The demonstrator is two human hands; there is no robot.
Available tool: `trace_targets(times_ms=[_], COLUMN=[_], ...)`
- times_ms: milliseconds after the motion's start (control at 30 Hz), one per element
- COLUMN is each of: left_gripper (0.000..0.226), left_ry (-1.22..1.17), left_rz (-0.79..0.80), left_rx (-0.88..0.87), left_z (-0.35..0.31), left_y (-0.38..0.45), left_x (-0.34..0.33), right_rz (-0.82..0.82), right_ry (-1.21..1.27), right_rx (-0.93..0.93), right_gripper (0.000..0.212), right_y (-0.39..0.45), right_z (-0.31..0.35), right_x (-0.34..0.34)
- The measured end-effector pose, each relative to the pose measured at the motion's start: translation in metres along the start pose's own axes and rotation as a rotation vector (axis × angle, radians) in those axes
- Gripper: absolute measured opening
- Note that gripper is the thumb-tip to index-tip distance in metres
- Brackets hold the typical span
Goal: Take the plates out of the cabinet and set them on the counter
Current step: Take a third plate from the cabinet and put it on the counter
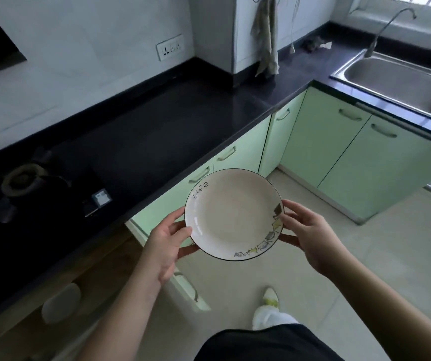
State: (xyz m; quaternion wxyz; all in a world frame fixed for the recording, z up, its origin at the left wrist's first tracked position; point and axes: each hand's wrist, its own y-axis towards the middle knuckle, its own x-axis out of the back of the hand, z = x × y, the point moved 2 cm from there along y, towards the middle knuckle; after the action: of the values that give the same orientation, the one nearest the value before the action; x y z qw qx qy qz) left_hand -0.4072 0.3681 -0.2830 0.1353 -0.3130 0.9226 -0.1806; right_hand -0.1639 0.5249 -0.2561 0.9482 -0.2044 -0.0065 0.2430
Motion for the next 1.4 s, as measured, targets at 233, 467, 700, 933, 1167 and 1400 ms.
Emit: trace_targets(times_ms=[233, 467, 700, 933, 1167, 1400], left_gripper=[0.046, 0.046, 0.046, 0.048, 0.048, 0.051], left_ry=[0.000, -0.038, -0.132, -0.212, -0.279, -0.298], left_rz=[-0.124, -0.243, -0.405, -0.508, -0.546, -0.587], left_rx=[0.014, 0.026, 0.004, -0.016, -0.038, 0.028], left_z=[-0.017, -0.043, -0.056, -0.063, -0.078, -0.082], left_y=[0.062, 0.099, 0.126, 0.164, 0.209, 0.254], left_x=[-0.037, -0.056, -0.025, 0.050, 0.130, 0.171], right_rz=[0.082, 0.218, 0.396, 0.512, 0.518, 0.492], right_ry=[-0.033, -0.068, -0.171, -0.267, -0.353, -0.418], right_rx=[-0.013, -0.031, -0.028, -0.054, -0.072, -0.111], right_gripper=[0.031, 0.033, 0.031, 0.029, 0.031, 0.033], right_y=[0.096, 0.176, 0.238, 0.294, 0.337, 0.382], right_z=[0.024, 0.059, 0.076, 0.077, 0.079, 0.072], right_x=[0.018, 0.016, -0.040, -0.137, -0.234, -0.285])
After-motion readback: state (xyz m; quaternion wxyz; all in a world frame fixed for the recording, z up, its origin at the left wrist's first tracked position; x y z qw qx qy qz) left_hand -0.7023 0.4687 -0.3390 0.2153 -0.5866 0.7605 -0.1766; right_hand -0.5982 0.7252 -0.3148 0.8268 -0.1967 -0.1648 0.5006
